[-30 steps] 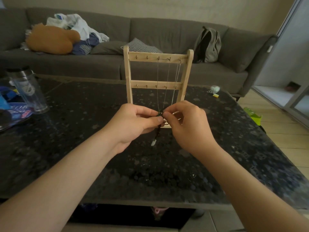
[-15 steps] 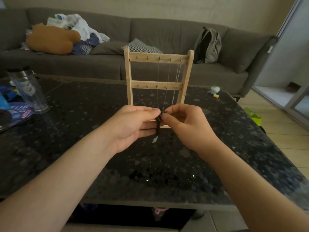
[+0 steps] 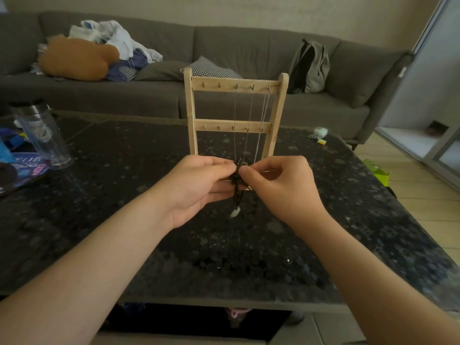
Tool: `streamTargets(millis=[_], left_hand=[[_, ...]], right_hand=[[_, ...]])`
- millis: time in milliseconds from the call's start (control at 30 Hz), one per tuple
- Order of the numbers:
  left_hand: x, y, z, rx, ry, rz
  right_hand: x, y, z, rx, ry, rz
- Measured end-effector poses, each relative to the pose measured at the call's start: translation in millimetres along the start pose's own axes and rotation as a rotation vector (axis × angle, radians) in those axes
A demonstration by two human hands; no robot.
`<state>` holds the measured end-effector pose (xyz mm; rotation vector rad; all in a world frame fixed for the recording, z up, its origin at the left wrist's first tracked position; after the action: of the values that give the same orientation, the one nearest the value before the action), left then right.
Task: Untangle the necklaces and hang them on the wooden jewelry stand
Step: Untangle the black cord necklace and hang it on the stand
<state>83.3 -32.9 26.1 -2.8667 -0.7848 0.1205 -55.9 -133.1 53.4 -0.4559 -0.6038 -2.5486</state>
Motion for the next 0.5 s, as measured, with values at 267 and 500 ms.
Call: streamTargets(millis=[267,500], left_hand=[[1.4,0.9,-1.3,0.015,-0.041,-0.015],[4.3,0.5,-0.2,-0.021,0.107,-0.038]], right_hand=[[-8.8,-2.5,-5.9,-0.100,0.105,0.063],[-13.7,1.8,-16.5,-0.193,0.057,0.113]])
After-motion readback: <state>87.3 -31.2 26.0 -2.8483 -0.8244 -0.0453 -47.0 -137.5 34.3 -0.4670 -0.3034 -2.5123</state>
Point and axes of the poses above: each hand's wrist, its own y-axis towards the middle knuckle, its own x-axis out of the back of the hand, z = x × y, the point moved 8 cm from there along y, towards the middle knuckle, and after that the axes turned 4 degrees about -z, right-handed, at the moved point
